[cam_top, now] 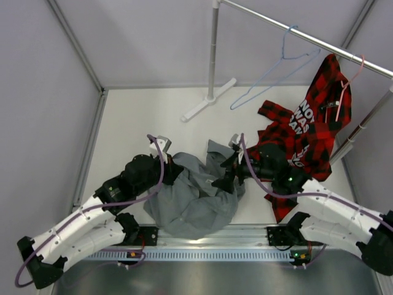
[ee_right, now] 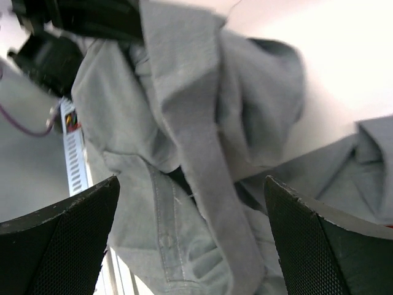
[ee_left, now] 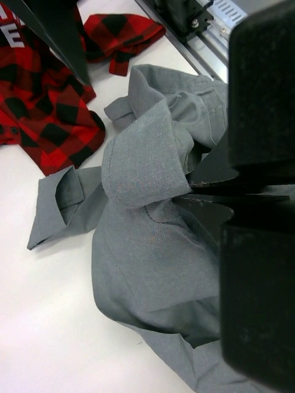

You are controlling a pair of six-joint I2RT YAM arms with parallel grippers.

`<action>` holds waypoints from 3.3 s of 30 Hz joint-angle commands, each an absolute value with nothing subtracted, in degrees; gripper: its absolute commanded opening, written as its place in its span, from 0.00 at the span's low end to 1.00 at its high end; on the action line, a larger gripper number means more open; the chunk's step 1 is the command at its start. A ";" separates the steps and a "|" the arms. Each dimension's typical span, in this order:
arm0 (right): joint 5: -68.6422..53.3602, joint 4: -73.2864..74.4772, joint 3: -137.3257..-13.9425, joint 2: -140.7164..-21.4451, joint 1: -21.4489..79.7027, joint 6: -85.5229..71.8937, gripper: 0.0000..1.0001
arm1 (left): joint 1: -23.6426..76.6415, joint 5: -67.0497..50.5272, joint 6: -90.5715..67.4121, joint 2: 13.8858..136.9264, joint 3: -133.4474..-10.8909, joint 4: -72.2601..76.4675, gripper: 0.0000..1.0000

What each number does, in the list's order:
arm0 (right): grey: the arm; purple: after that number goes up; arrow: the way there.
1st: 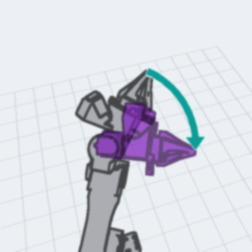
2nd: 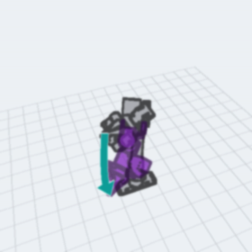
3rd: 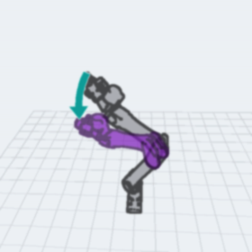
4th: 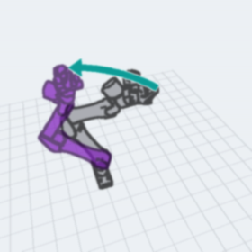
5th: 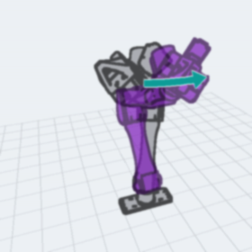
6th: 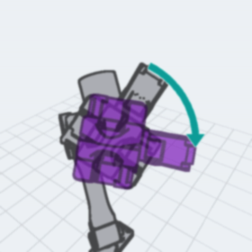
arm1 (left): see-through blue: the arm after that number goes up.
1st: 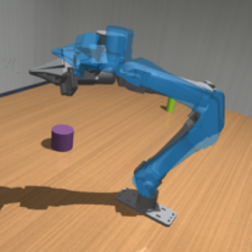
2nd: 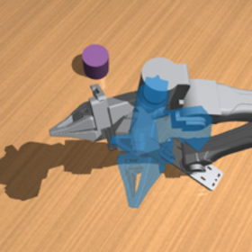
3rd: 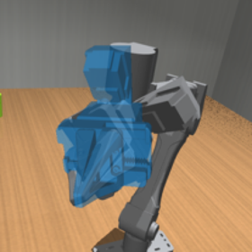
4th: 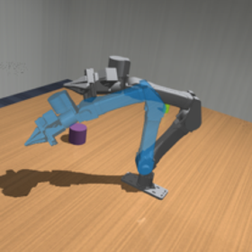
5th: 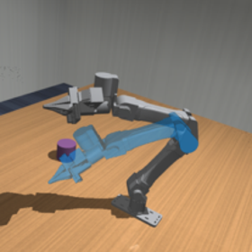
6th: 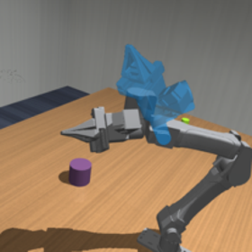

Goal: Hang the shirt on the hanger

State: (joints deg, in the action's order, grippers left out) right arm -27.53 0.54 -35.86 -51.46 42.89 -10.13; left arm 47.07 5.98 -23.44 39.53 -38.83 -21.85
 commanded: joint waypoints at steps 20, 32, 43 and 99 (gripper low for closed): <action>12.92 -3.88 -34.46 -45.11 52.12 -11.51 0.00 | 46.85 34.61 -46.96 39.83 -47.48 -35.68 0.98; 10.73 2.72 -32.25 -32.26 51.86 -10.20 0.00 | 46.76 29.89 -72.77 30.32 -23.12 -27.70 0.93; 0.46 4.66 -36.38 -33.04 51.86 -10.46 0.03 | 32.46 37.19 -63.04 39.36 -27.81 -21.00 0.00; -0.70 13.71 -48.43 -52.82 51.59 -20.39 0.01 | 51.77 -2.81 -12.48 60.82 -40.61 11.07 0.12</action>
